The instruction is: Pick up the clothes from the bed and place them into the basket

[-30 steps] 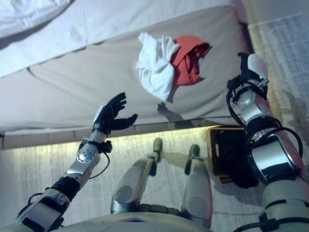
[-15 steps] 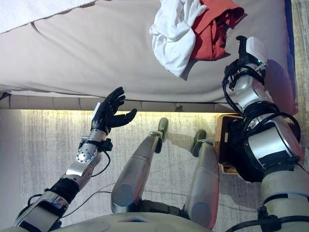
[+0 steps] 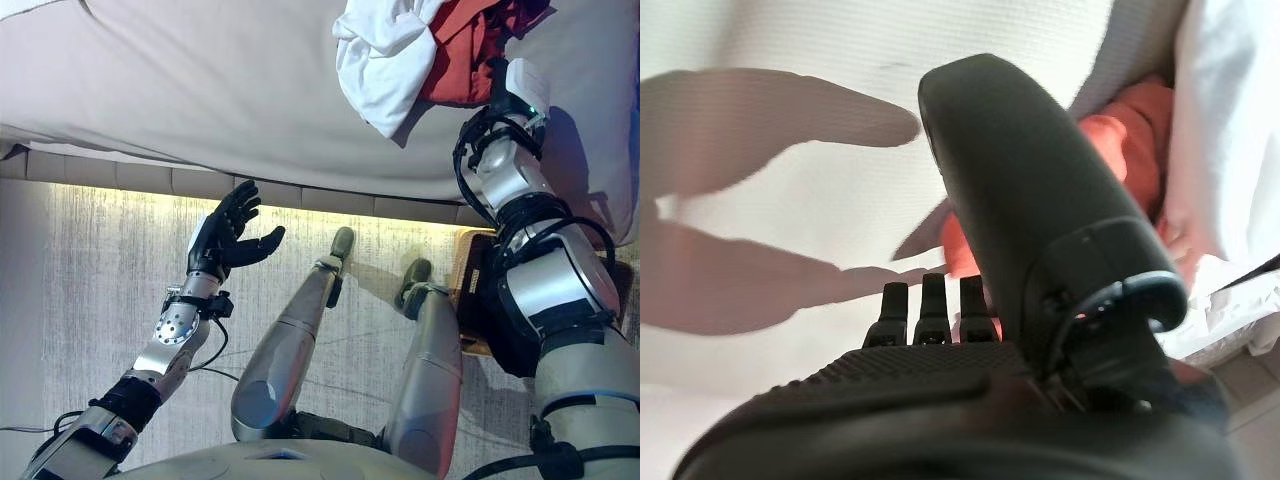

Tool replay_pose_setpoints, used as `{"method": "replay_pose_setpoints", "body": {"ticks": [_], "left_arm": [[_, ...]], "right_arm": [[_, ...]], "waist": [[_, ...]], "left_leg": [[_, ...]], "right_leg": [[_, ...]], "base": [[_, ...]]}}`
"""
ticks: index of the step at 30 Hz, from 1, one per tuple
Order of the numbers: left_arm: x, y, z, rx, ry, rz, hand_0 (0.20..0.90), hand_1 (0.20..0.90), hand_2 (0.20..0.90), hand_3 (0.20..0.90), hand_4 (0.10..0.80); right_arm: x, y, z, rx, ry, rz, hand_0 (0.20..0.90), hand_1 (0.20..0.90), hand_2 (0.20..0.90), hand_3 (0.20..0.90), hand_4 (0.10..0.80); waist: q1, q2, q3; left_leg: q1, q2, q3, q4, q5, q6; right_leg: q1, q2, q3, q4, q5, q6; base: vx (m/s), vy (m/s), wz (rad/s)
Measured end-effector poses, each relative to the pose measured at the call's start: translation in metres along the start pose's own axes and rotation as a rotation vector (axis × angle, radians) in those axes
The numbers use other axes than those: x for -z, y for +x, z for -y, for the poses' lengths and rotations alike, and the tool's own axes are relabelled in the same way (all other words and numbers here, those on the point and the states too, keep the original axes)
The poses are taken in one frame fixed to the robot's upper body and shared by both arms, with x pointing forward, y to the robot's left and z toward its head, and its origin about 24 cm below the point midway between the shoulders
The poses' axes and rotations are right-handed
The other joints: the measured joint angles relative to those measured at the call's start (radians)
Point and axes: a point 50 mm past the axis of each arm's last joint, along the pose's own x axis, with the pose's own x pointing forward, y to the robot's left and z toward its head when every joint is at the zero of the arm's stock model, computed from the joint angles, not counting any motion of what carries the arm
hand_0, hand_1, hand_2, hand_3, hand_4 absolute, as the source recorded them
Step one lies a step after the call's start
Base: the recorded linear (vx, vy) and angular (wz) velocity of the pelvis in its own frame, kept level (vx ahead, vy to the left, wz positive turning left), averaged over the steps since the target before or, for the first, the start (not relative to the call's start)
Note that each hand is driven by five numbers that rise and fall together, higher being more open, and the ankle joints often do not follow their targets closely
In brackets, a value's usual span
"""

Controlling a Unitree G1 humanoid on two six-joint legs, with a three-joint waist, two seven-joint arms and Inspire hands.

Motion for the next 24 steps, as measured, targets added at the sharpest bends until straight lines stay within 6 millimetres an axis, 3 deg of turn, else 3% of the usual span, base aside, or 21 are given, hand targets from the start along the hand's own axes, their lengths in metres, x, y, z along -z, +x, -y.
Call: {"method": "replay_pose_setpoints", "body": {"ticks": [6, 15, 16, 17, 18, 24], "left_arm": [[-0.011, -0.003, 0.000, -0.016, -0.011, 0.054, 0.900, 0.900, 0.900, 0.900, 0.800], [-0.018, -0.012, -0.011, -0.067, -0.016, 0.077, 0.900, 0.900, 0.900, 0.900, 0.800], [-0.018, -0.013, -0.013, -0.070, -0.012, 0.078, 0.900, 0.900, 0.900, 0.900, 0.800], [-0.019, -0.014, -0.014, -0.071, -0.009, 0.078, 0.900, 0.900, 0.900, 0.900, 0.800], [-0.020, -0.014, -0.016, -0.073, -0.003, 0.081, 0.900, 0.900, 0.900, 0.900, 0.800], [-0.026, -0.012, -0.020, -0.069, -0.025, 0.105, 0.900, 0.900, 0.900, 0.900, 0.800]], "right_arm": [[-0.014, 0.009, 0.021, 0.055, 0.106, -0.038, 0.900, 0.900, 0.900, 0.900, 0.800], [-0.011, 0.014, 0.048, 0.169, 0.187, -0.090, 0.900, 0.900, 0.900, 0.900, 0.800], [-0.012, 0.015, 0.051, 0.173, 0.198, -0.089, 0.620, 0.620, 0.620, 0.573, 0.473], [-0.013, 0.015, 0.053, 0.175, 0.204, -0.089, 0.406, 0.406, 0.406, 0.324, 0.224], [-0.015, 0.016, 0.057, 0.183, 0.215, -0.085, 0.300, 0.300, 0.300, 0.200, 0.100], [-0.011, 0.019, 0.081, 0.245, 0.224, -0.090, 0.300, 0.300, 0.300, 0.200, 0.100]], "waist": [[0.020, 0.006, -0.001], [0.039, 0.007, -0.001], [0.039, 0.007, -0.001], [0.039, 0.007, -0.001], [0.040, 0.007, -0.001], [0.042, 0.007, -0.001]], "left_leg": [[-0.071, -0.017, -0.008, 0.066, 0.000, 0.000], [-0.207, -0.044, -0.031, 0.223, -0.041, -0.020], [-0.219, -0.045, -0.033, 0.238, -0.046, -0.018], [-0.226, -0.045, -0.033, 0.247, -0.050, -0.021], [-0.245, -0.045, -0.035, 0.265, -0.060, -0.028], [-0.287, -0.045, -0.041, 0.275, -0.061, -0.028]], "right_leg": [[-0.061, -0.022, -0.010, 0.076, -0.040, -0.024], [-0.165, -0.053, -0.027, 0.215, -0.109, -0.039], [-0.175, -0.054, -0.027, 0.225, -0.112, -0.040], [-0.181, -0.054, -0.026, 0.232, -0.114, -0.038], [-0.197, -0.054, -0.026, 0.244, -0.115, -0.038], [-0.232, -0.049, -0.027, 0.251, -0.115, -0.038]], "base": [[0.002, 0.000, 0.13], [0.012, -0.018, 0.13], [0.000, 0.000, 0.00], [0.000, 0.000, 0.00], [0.000, 0.000, 0.00], [0.010, -0.054, 0.08]]}}
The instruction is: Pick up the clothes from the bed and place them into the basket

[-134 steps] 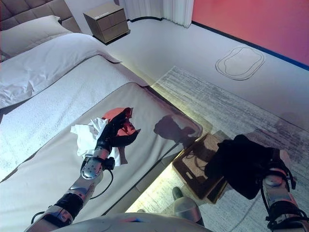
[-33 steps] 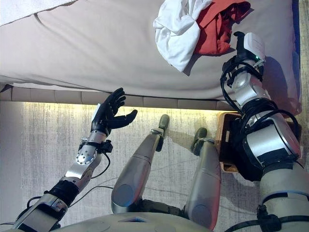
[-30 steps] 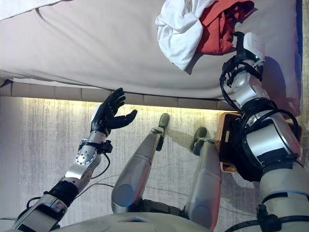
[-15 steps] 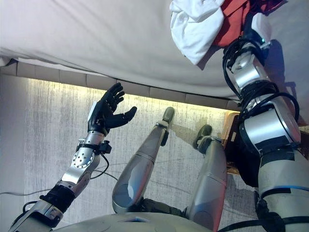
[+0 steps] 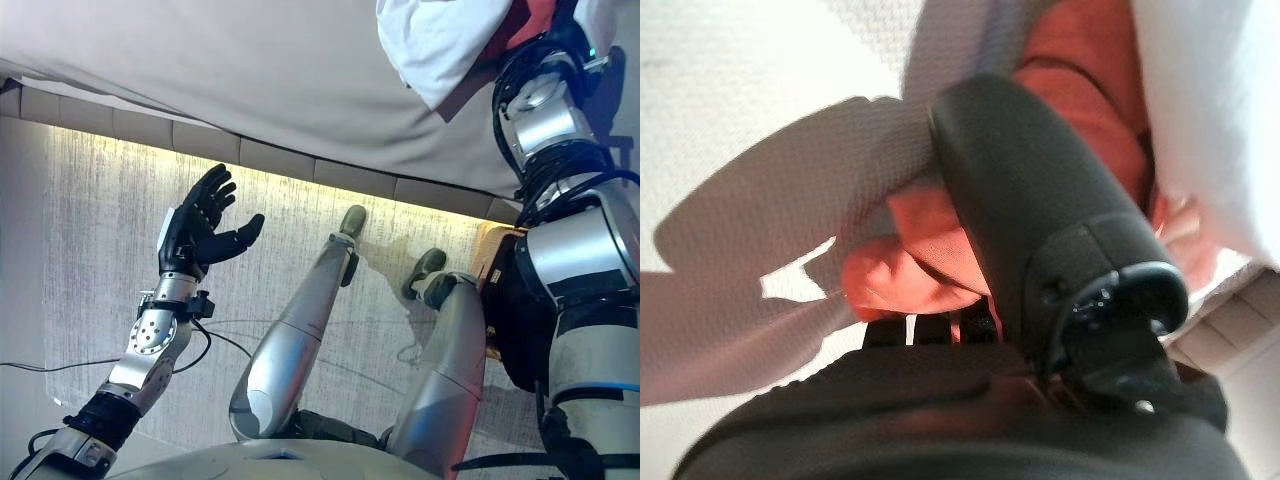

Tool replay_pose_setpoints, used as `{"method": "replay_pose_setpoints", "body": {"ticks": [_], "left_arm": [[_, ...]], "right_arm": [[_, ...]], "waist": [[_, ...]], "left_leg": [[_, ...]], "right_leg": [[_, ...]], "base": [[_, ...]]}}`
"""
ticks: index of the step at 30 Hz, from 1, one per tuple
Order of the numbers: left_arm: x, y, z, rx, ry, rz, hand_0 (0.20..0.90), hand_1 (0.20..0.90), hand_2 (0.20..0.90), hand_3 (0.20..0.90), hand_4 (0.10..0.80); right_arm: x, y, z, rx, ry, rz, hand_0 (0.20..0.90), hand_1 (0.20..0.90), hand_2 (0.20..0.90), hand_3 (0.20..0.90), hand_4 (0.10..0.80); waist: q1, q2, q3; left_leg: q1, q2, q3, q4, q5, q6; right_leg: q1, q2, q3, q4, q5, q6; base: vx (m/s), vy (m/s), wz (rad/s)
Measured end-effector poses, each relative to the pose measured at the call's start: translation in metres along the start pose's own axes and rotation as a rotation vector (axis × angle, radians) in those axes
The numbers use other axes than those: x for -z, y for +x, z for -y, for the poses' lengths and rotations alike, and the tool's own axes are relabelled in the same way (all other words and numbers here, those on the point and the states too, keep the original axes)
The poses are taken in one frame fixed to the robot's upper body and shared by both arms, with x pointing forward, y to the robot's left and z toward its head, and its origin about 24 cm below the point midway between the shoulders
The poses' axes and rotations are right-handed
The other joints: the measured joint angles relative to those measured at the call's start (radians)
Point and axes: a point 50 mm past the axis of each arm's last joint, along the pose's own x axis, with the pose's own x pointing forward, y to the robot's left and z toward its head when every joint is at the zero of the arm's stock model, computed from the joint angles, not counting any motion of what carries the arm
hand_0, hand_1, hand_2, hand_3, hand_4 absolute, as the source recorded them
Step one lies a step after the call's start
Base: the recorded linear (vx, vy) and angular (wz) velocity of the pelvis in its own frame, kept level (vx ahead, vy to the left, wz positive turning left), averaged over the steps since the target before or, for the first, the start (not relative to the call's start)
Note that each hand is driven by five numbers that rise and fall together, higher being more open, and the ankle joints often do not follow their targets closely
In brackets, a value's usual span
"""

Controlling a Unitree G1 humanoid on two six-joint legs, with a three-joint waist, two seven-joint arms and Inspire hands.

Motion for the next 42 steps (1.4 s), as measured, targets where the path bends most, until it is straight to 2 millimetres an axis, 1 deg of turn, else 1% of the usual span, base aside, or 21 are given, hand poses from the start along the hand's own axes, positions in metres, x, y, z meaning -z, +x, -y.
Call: {"method": "replay_pose_setpoints", "body": {"ticks": [3, 6, 8, 9, 13, 14, 15, 16, 18, 19, 20, 21, 25, 28, 31, 33, 34, 36, 37, 39, 42], "left_arm": [[0.000, -0.001, -0.003, 0.009, 0.009, -0.004, 0.900, 0.900, 0.900, 0.900, 0.800], [0.000, -0.003, -0.006, 0.015, 0.019, -0.015, 0.900, 0.900, 0.900, 0.900, 0.800], [0.002, -0.005, -0.007, 0.023, 0.026, -0.025, 0.900, 0.900, 0.900, 0.900, 0.800], [0.002, -0.006, -0.007, 0.029, 0.022, -0.027, 0.900, 0.900, 0.900, 0.900, 0.800], [0.002, -0.005, -0.007, 0.044, 0.002, -0.033, 0.900, 0.900, 0.900, 0.900, 0.800], [0.003, -0.005, -0.006, 0.050, 0.001, -0.033, 0.900, 0.900, 0.900, 0.900, 0.800], [0.002, -0.005, -0.006, 0.054, 0.000, -0.032, 0.900, 0.900, 0.900, 0.900, 0.800], [0.003, -0.005, -0.005, 0.061, -0.001, -0.034, 0.900, 0.900, 0.900, 0.900, 0.800], [0.003, -0.005, -0.004, 0.070, -0.003, -0.033, 0.900, 0.900, 0.900, 0.900, 0.800], [0.003, -0.005, -0.004, 0.071, -0.003, -0.031, 0.900, 0.900, 0.900, 0.900, 0.800], [0.003, -0.004, -0.003, 0.071, -0.003, -0.032, 0.900, 0.900, 0.900, 0.900, 0.800], [0.003, -0.004, -0.003, 0.073, -0.002, -0.035, 0.900, 0.900, 0.900, 0.900, 0.800], [0.002, 0.002, -0.003, 0.046, 0.015, -0.048, 0.900, 0.900, 0.900, 0.900, 0.800], [0.003, 0.009, -0.003, 0.025, 0.041, -0.079, 0.900, 0.900, 0.900, 0.900, 0.800], [0.014, 0.007, -0.008, 0.014, 0.080, -0.145, 0.900, 0.900, 0.900, 0.900, 0.800], [0.027, 0.006, -0.015, -0.012, 0.108, -0.223, 0.900, 0.900, 0.900, 0.900, 0.800], [0.034, 0.002, -0.019, -0.026, 0.119, -0.265, 0.900, 0.900, 0.900, 0.900, 0.800], [0.047, -0.006, -0.025, -0.052, 0.136, -0.336, 0.900, 0.900, 0.900, 0.900, 0.800], [0.051, -0.008, -0.026, -0.059, 0.136, -0.360, 0.900, 0.900, 0.900, 0.900, 0.800], [0.057, -0.012, -0.024, -0.065, 0.124, -0.387, 0.900, 0.900, 0.900, 0.900, 0.800], [0.059, -0.011, -0.020, -0.045, 0.108, -0.390, 0.900, 0.900, 0.900, 0.900, 0.800]], "right_arm": [[0.003, 0.002, 0.004, 0.007, 0.017, -0.016, 0.300, 0.300, 0.300, 0.200, 0.100], [0.011, -0.001, -0.002, -0.024, 0.020, -0.038, 0.300, 0.300, 0.300, 0.200, 0.100], [0.024, -0.004, -0.009, -0.051, 0.001, -0.064, 0.300, 0.300, 0.300, 0.200, 0.100], [0.030, -0.005, -0.011, -0.059, -0.006, -0.077, 0.300, 0.300, 0.300, 0.200, 0.100], [0.037, -0.006, -0.013, -0.077, -0.004, -0.087, 0.300, 0.300, 0.300, 0.200, 0.100], [0.038, -0.006, -0.011, -0.076, 0.004, -0.091, 0.300, 0.300, 0.300, 0.200, 0.100], [0.039, -0.005, -0.010, -0.080, 0.022, -0.099, 0.300, 0.300, 0.300, 0.200, 0.100], [0.042, -0.005, -0.009, -0.086, 0.026, -0.105, 0.300, 0.300, 0.300, 0.200, 0.100], [0.049, -0.004, -0.003, -0.086, 0.021, -0.114, 0.300, 0.300, 0.300, 0.200, 0.100], [0.050, -0.003, -0.001, -0.085, 0.021, -0.113, 0.300, 0.300, 0.300, 0.200, 0.100], [0.051, -0.002, 0.003, -0.082, 0.021, -0.113, 0.300, 0.300, 0.300, 0.200, 0.100], [0.054, 0.000, 0.009, -0.076, 0.017, -0.117, 0.300, 0.300, 0.300, 0.200, 0.100], [0.060, 0.006, 0.032, -0.049, 0.056, -0.136, 0.300, 0.300, 0.300, 0.200, 0.100], [0.067, 0.010, 0.051, -0.038, 0.141, -0.168, 0.300, 0.300, 0.300, 0.200, 0.100], [0.081, 0.008, 0.058, -0.025, 0.196, -0.205, 0.300, 0.300, 0.300, 0.200, 0.100], [0.085, 0.007, 0.063, -0.010, 0.230, -0.193, 0.300, 0.300, 0.300, 0.200, 0.100], [0.089, 0.005, 0.062, -0.015, 0.230, -0.175, 0.300, 0.300, 0.300, 0.200, 0.100], [0.097, 0.000, 0.056, -0.032, 0.215, -0.157, 0.300, 0.300, 0.300, 0.200, 0.100], [0.102, -0.002, 0.055, -0.034, 0.217, -0.156, 0.300, 0.300, 0.300, 0.200, 0.100], [0.116, -0.008, 0.052, -0.043, 0.204, -0.175, 0.300, 0.300, 0.300, 0.200, 0.100], [0.135, -0.017, 0.047, -0.054, 0.176, -0.211, 0.300, 0.300, 0.300, 0.200, 0.100]], "waist": [[0.010, 0.000, 0.000], [0.012, 0.000, 0.000], [0.010, 0.000, 0.000], [0.006, 0.000, 0.000], [-0.018, -0.001, 0.000], [-0.021, -0.001, 0.001], [-0.020, -0.002, 0.001], [-0.021, -0.002, 0.001], [-0.029, -0.002, 0.001], [-0.031, -0.004, 0.000], [-0.033, -0.006, -0.001], [-0.039, -0.008, -0.001], [-0.077, -0.017, -0.006], [-0.102, -0.035, -0.013], [-0.132, -0.093, -0.136], [-0.159, -0.117, -0.159], [-0.170, -0.131, -0.182], [-0.191, -0.144, -0.231], [-0.198, -0.146, -0.242], [-0.215, -0.149, -0.266], [-0.249, -0.149, -0.286]], "left_leg": [[0.005, 0.006, 0.004, -0.001, 0.000, 0.000], [0.041, 0.017, 0.011, -0.005, 0.000, 0.000], [0.101, 0.019, 0.014, -0.011, 0.001, 0.001], [0.138, 0.027, 0.018, -0.024, 0.001, 0.001], [0.264, 0.037, 0.028, -0.108, 0.014, 0.022], [0.299, 0.042, 0.037, -0.135, 0.016, 0.025], [0.338, 0.050, 0.050, -0.163, 0.020, 0.030], [0.380, 0.052, 0.058, -0.191, 0.026, 0.036], [0.464, 0.062, 0.070, -0.251, 0.030, 0.041], [0.481, 0.068, 0.075, -0.263, 0.031, 0.042], [0.524, 0.078, 0.084, -0.298, 0.035, 0.043], [0.578, 0.087, 0.096, -0.350, 0.057, 0.044], [0.745, 0.087, 0.128, -0.483, 0.073, 0.054], [0.887, 0.097, 0.149, -0.585, 0.084, 0.056], [0.908, 0.100, 0.165, -0.673, 0.105, 0.053], [0.985, 0.109, 0.187, -0.729, 0.115, 0.047], [1.005, 0.109, 0.192, -0.745, 0.115, 0.047], [1.041, 0.114, 0.215, -0.787, 0.115, 0.047], [1.065, 0.117, 0.223, -0.808, 0.115, 0.047], [1.100, 0.118, 0.238, -0.835, 0.115, 0.047], [1.132, 0.121, 0.254, -0.864, 0.115, 0.047]], "right_leg": [[0.005, 0.002, 0.000, -0.004, 0.000, 0.000], [0.044, 0.005, 0.000, -0.018, 0.000, 0.000], [0.107, 0.006, 0.000, -0.032, 0.000, 0.000], [0.144, 0.008, 0.000, -0.049, 0.000, 0.000], [0.267, 0.018, -0.002, -0.135, 0.002, 0.002], [0.297, 0.019, 0.000, -0.162, 0.006, 0.009], [0.331, 0.019, 0.000, -0.192, 0.016, 0.013], [0.370, 0.020, 0.000, -0.225, 0.046, 0.020], [0.451, 0.030, 0.003, -0.294, 0.063, 0.033], [0.469, 0.036, 0.004, -0.315, 0.072, 0.034], [0.508, 0.049, 0.008, -0.362, 0.090, 0.038], [0.558, 0.057, 0.007, -0.419, 0.133, 0.043], [0.708, 0.063, 0.023, -0.547, 0.158, 0.071], [0.848, 0.081, 0.034, -0.665, 0.193, 0.094], [0.870, 0.091, 0.036, -0.764, 0.218, 0.113], [0.950, 0.107, 0.043, -0.856, 0.251, 0.114], [0.975, 0.111, 0.054, -0.892, 0.258, 0.117], [1.017, 0.122, 0.068, -0.966, 0.287, 0.116], [1.045, 0.128, 0.074, -1.002, 0.303, 0.122], [1.086, 0.135, 0.090, -1.058, 0.325, 0.118], [1.117, 0.140, 0.104, -1.106, 0.347, 0.118]], "base": [[0.031, -0.031, -0.02], [0.062, -0.009, -0.08], [0.073, 0.002, -0.08], [0.060, -0.005, -0.12], [0.051, 0.010, -0.09], [0.034, 0.022, -0.22], [0.038, 0.032, -0.30], [0.037, 0.041, -0.28], [0.071, 0.061, -0.21], [0.034, 0.083, -0.30], [0.058, 0.079, -0.38], [0.083, 0.083, -0.34], [0.122, 0.037, -0.24], [0.134, 0.028, -0.26], [0.075, 0.033, -0.11], [0.038, 0.043, -0.28], [-0.013, 0.033, -0.33], [-0.024, 0.016, -0.33], [-0.034, 0.005, -0.30], [-0.045, 0.005, -0.25], [-0.058, 0.005, -0.17]]}}
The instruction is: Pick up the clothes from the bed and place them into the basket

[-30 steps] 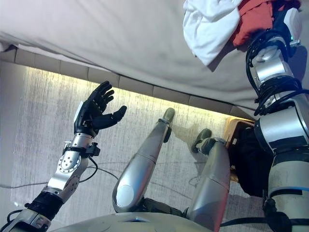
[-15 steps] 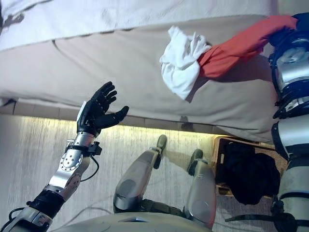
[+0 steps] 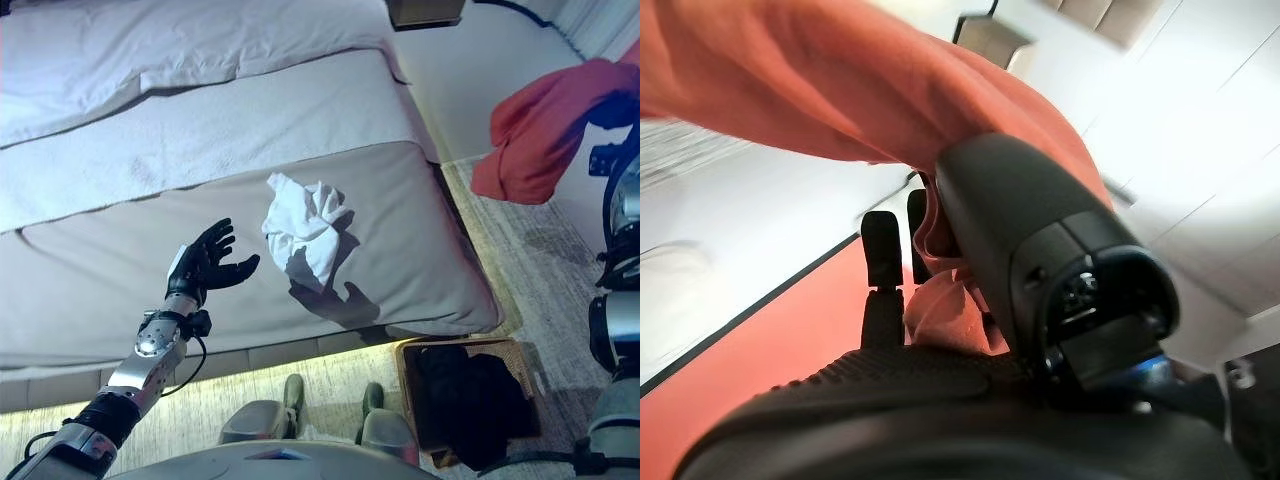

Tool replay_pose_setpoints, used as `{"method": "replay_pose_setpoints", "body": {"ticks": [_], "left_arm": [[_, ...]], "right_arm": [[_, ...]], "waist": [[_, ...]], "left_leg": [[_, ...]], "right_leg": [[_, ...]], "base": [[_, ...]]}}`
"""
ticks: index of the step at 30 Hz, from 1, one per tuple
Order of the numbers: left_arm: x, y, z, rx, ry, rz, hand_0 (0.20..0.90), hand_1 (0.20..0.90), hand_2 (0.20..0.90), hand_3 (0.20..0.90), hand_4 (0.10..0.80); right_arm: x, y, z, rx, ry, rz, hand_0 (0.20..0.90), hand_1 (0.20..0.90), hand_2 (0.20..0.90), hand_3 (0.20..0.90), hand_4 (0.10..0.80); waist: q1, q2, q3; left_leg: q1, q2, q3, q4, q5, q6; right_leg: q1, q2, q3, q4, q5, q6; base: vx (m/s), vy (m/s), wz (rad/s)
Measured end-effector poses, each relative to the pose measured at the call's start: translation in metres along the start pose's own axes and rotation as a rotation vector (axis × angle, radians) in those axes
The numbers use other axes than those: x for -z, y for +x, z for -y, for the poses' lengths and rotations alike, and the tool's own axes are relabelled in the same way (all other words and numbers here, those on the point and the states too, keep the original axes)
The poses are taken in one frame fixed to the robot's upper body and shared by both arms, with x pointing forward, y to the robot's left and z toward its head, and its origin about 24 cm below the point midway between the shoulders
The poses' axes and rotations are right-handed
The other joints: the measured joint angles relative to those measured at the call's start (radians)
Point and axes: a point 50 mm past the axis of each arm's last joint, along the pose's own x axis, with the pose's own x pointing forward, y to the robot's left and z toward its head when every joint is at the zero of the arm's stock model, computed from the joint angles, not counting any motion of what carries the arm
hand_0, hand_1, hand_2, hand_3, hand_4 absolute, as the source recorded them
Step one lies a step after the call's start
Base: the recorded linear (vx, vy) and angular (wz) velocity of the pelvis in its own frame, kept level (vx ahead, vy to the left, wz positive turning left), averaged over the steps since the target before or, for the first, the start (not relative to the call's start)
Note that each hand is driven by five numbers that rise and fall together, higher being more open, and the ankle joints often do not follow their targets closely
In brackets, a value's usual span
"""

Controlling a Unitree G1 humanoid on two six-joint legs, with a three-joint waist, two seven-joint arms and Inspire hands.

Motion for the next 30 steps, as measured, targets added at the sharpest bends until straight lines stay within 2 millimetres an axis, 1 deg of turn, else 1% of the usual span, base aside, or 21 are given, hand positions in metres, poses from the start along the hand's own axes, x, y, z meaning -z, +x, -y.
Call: {"method": "replay_pose_setpoints", "body": {"ticks": [1, 3, 4, 7, 10, 13, 16, 18, 19, 20, 24, 26, 28, 30], "left_arm": [[0.000, 0.000, 0.001, 0.006, -0.001, 0.001, 0.900, 0.900, 0.900, 0.900, 0.800], [0.000, 0.001, 0.004, 0.017, 0.005, 0.006, 0.900, 0.900, 0.900, 0.900, 0.800], [0.000, 0.001, 0.005, 0.023, 0.005, 0.006, 0.900, 0.900, 0.900, 0.900, 0.800], [0.005, 0.001, 0.009, 0.042, 0.024, -0.015, 0.900, 0.900, 0.900, 0.900, 0.800], [0.006, 0.004, 0.013, 0.060, 0.049, -0.020, 0.900, 0.900, 0.900, 0.900, 0.800], [0.004, 0.008, 0.016, 0.067, 0.058, -0.010, 0.900, 0.900, 0.900, 0.900, 0.800], [-0.002, 0.013, 0.020, 0.072, 0.051, 0.009, 0.900, 0.900, 0.900, 0.900, 0.800], [-0.002, 0.014, 0.022, 0.075, 0.043, 0.012, 0.900, 0.900, 0.900, 0.900, 0.800], [-0.002, 0.013, 0.023, 0.076, 0.041, 0.011, 0.900, 0.900, 0.900, 0.900, 0.800], [-0.001, 0.013, 0.024, 0.075, 0.038, 0.007, 0.900, 0.900, 0.900, 0.900, 0.800], [0.000, 0.013, 0.025, 0.077, 0.034, 0.006, 0.900, 0.900, 0.900, 0.900, 0.800], [0.000, 0.014, 0.029, 0.085, 0.022, 0.008, 0.900, 0.900, 0.900, 0.900, 0.800], [0.000, 0.014, 0.033, 0.089, 0.010, 0.007, 0.900, 0.900, 0.900, 0.900, 0.800], [0.001, 0.014, 0.036, 0.094, 0.010, 0.004, 0.900, 0.900, 0.900, 0.900, 0.800]], "right_arm": [[0.005, -0.001, -0.001, -0.002, -0.011, -0.006, 0.300, 0.300, 0.300, 0.200, 0.100], [0.010, -0.005, 0.000, 0.006, -0.006, -0.002, 0.300, 0.300, 0.300, 0.200, 0.100], [0.011, -0.006, -0.001, 0.005, -0.007, 0.005, 0.300, 0.300, 0.300, 0.200, 0.100], [0.015, -0.009, -0.003, -0.004, -0.020, 0.009, 0.300, 0.300, 0.300, 0.200, 0.100], [0.011, -0.013, -0.002, -0.007, 0.012, 0.049, 0.300, 0.300, 0.300, 0.200, 0.100], [0.021, -0.017, 0.000, -0.009, 0.003, 0.034, 0.300, 0.300, 0.300, 0.200, 0.100], [0.040, -0.024, 0.004, -0.016, -0.012, 0.001, 0.300, 0.300, 0.300, 0.200, 0.100], [0.058, -0.031, 0.005, -0.039, -0.044, -0.035, 0.300, 0.300, 0.300, 0.200, 0.100], [0.064, -0.033, 0.004, -0.048, -0.054, -0.045, 0.300, 0.300, 0.300, 0.200, 0.100], [0.073, -0.037, 0.001, -0.063, -0.067, -0.068, 0.300, 0.300, 0.300, 0.200, 0.100], [0.106, -0.055, -0.021, -0.150, -0.088, -0.152, 0.300, 0.300, 0.300, 0.200, 0.100], [0.121, -0.064, -0.027, -0.202, -0.112, -0.196, 0.300, 0.300, 0.300, 0.200, 0.100], [0.137, -0.075, -0.034, -0.255, -0.125, -0.241, 0.300, 0.300, 0.300, 0.200, 0.100], [0.148, -0.082, -0.040, -0.310, -0.155, -0.269, 0.300, 0.300, 0.300, 0.200, 0.100]], "waist": [[-0.001, 0.001, 0.000], [-0.028, 0.001, -0.001], [-0.040, 0.001, -0.002], [-0.074, 0.003, -0.002], [-0.118, 0.003, -0.003], [-0.142, 0.004, -0.003], [-0.165, 0.007, -0.005], [-0.184, 0.011, -0.008], [-0.189, 0.013, -0.009], [-0.200, 0.018, -0.013], [-0.230, 0.029, -0.022], [-0.231, 0.041, -0.031], [-0.236, 0.046, -0.033], [-0.240, 0.048, -0.035]], "left_leg": [[0.012, 0.001, 0.013, -0.010, 0.000, 0.000], [0.022, 0.001, 0.027, -0.024, 0.000, 0.000], [0.026, 0.002, 0.034, -0.033, 0.000, 0.000], [0.052, 0.013, 0.065, -0.054, 0.000, 0.000], [0.059, 0.015, 0.091, -0.061, 0.000, 0.000], [0.070, 0.017, 0.114, -0.061, 0.000, 0.000], [0.071, 0.022, 0.131, -0.061, 0.000, 0.000], [0.071, 0.026, 0.134, -0.061, 0.000, 0.000], [0.072, 0.028, 0.137, -0.062, 0.000, 0.000], [0.074, 0.031, 0.145, -0.062, 0.000, 0.000], [0.083, 0.043, 0.174, -0.062, -0.001, 0.000], [0.079, 0.049, 0.182, -0.063, -0.001, 0.000], [0.078, 0.055, 0.188, -0.063, -0.001, 0.000], [0.077, 0.059, 0.189, -0.063, -0.001, 0.000]], "right_leg": [[0.008, 0.002, 0.012, -0.009, 0.000, 0.000], [0.013, 0.003, 0.028, -0.029, 0.002, -0.001], [0.011, 0.006, 0.038, -0.034, 0.006, 0.005], [0.010, 0.017, 0.070, -0.034, 0.010, 0.005], [0.001, 0.022, 0.100, -0.034, 0.010, 0.005], [0.002, 0.026, 0.127, -0.034, 0.011, 0.005], [-0.006, 0.033, 0.148, -0.034, 0.012, 0.004], [-0.007, 0.038, 0.152, -0.034, 0.013, 0.003], [-0.007, 0.040, 0.154, -0.034, 0.014, 0.003], [-0.008, 0.044, 0.163, -0.034, 0.016, 0.000], [-0.013, 0.057, 0.186, -0.034, 0.021, 0.004], [-0.024, 0.065, 0.202, -0.034, 0.029, 0.006], [-0.025, 0.071, 0.203, -0.034, 0.032, 0.002], [-0.027, 0.075, 0.204, -0.034, 0.034, 0.002]], "base": [[-0.074, -0.001, -0.33], [-0.065, 0.003, -0.27], [-0.044, 0.019, -0.25], [-0.025, 0.026, -0.31], [-0.009, 0.023, -0.31], [-0.006, 0.022, -0.25], [-0.009, 0.007, -0.17], [-0.003, -0.006, -0.09], [-0.007, -0.004, -0.10], [-0.009, -0.006, -0.19], [-0.006, -0.022, -0.23], [-0.005, -0.032, -0.18], [0.013, -0.042, -0.05], [0.034, -0.067, -0.02]]}}
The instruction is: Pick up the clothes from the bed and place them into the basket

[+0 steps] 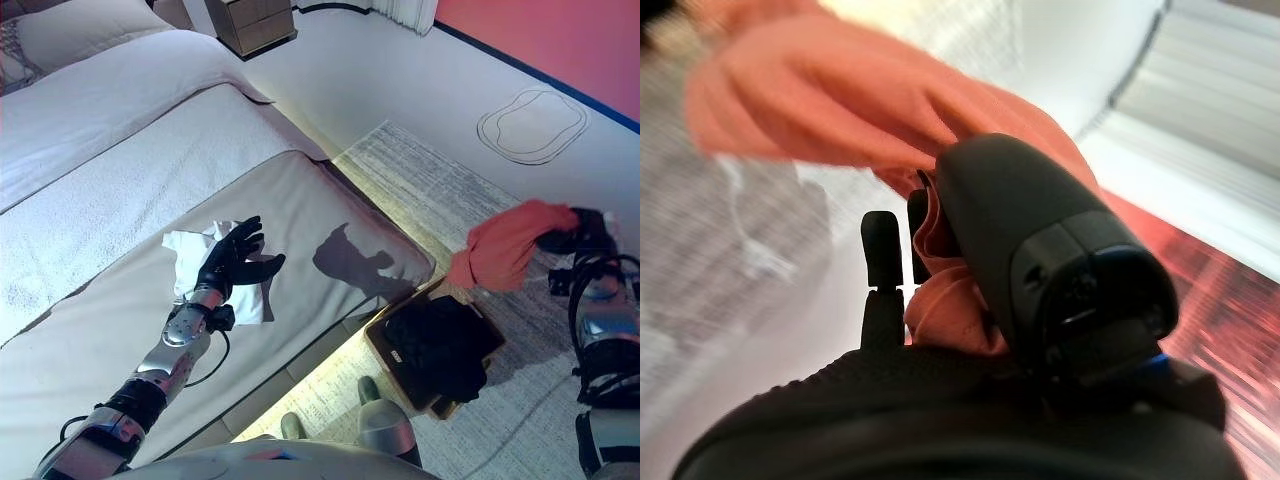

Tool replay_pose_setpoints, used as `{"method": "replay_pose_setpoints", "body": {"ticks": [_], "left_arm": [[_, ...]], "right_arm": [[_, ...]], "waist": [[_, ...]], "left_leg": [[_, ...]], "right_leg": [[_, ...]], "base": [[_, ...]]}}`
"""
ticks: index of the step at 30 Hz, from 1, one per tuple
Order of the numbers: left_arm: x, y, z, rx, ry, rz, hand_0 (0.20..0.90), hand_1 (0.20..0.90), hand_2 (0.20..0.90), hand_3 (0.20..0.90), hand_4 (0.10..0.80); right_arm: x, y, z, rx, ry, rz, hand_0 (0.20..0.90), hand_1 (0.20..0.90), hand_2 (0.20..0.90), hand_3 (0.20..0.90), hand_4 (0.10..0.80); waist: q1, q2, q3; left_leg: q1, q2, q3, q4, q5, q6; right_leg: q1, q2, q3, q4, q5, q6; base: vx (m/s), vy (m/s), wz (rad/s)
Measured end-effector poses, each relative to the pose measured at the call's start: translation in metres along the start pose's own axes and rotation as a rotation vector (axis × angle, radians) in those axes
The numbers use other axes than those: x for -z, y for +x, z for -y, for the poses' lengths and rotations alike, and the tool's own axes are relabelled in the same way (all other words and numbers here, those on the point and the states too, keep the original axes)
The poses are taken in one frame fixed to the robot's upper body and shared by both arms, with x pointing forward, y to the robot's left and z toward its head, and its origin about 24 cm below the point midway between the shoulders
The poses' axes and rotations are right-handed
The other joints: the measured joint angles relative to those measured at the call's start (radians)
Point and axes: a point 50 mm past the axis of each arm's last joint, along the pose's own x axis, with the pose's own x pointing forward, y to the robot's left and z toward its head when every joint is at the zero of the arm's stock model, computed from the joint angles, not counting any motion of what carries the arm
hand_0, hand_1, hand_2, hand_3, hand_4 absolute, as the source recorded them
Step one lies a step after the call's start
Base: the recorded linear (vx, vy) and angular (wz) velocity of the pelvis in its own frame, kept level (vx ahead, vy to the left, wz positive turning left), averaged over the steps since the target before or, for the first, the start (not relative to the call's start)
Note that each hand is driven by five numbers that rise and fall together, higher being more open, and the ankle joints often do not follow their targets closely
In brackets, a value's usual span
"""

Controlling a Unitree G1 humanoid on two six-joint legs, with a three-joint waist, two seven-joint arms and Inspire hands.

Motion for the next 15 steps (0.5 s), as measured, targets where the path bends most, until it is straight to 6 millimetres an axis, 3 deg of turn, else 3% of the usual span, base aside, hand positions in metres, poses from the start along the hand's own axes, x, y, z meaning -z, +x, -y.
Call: {"method": "replay_pose_setpoints", "body": {"ticks": [6, 15], "left_arm": [[0.006, -0.001, 0.000, 0.006, 0.036, -0.032, 0.900, 0.900, 0.900, 0.900, 0.800], [0.016, -0.005, -0.003, -0.002, 0.041, -0.072, 0.900, 0.900, 0.900, 0.900, 0.800]], "right_arm": [[0.031, -0.005, -0.030, -0.114, -0.007, -0.114, 0.300, 0.300, 0.300, 0.200, 0.100], [0.059, -0.014, -0.053, -0.173, -0.047, -0.202, 0.300, 0.300, 0.300, 0.200, 0.100]], "waist": [[-0.001, 0.005, -0.018], [0.023, 0.021, -0.047]], "left_leg": [[-0.014, 0.010, 0.003, -0.003, 0.002, -0.007], [-0.034, 0.008, 0.000, -0.003, 0.007, -0.012]], "right_leg": [[-0.017, 0.009, 0.001, 0.000, 0.008, -0.002], [-0.035, 0.006, -0.003, 0.000, 0.022, 0.000]], "base": [[0.004, -0.037, -0.01], [0.000, 0.000, 0.00]]}}
